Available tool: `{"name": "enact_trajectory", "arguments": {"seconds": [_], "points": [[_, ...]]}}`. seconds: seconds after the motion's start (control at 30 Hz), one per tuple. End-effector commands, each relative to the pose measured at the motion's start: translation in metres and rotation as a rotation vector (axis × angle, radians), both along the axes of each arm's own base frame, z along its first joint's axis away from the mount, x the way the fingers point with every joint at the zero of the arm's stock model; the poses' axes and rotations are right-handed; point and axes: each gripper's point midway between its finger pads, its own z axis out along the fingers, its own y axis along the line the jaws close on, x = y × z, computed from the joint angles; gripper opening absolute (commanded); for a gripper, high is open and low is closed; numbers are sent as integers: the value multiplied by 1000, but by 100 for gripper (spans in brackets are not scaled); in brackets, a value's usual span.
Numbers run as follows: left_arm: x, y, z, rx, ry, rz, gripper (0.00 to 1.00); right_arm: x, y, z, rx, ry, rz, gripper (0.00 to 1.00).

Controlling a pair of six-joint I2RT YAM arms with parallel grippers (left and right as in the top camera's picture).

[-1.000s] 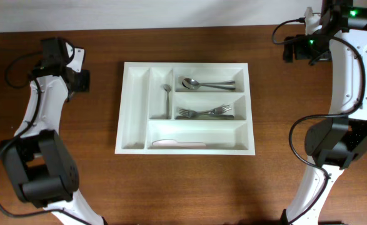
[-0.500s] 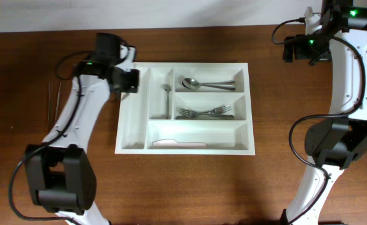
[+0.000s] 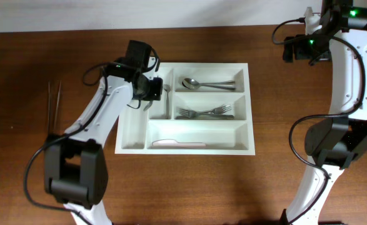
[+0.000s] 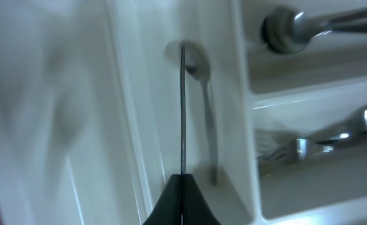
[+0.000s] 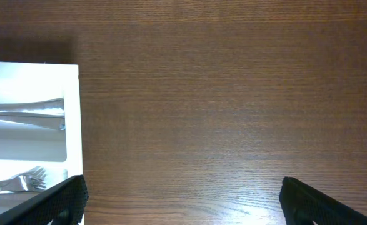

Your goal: Pack container

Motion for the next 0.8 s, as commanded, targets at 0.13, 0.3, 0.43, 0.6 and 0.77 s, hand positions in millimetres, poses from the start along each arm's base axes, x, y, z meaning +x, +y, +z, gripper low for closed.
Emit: {"name": "enact_trajectory", "arguments": {"seconds": [0.13,0.3,0.43,0.6,0.77], "points": [[20,-8,3,-36,-54,12,40,0,-3,8,-7,-19,-9,99],[24,-8,14,-42,-74,14,40,0,-3,8,-7,-19,-9,99],[25,55,32,150,-59,113,40,0,-3,8,-7,-19,-9,99],[8,136,39,357,26,137,39,0,-3,8,-7,-19,-9,99],[-17,209,34,371,137,252,41,0,-3,8,-7,-19,-9,99]]}}
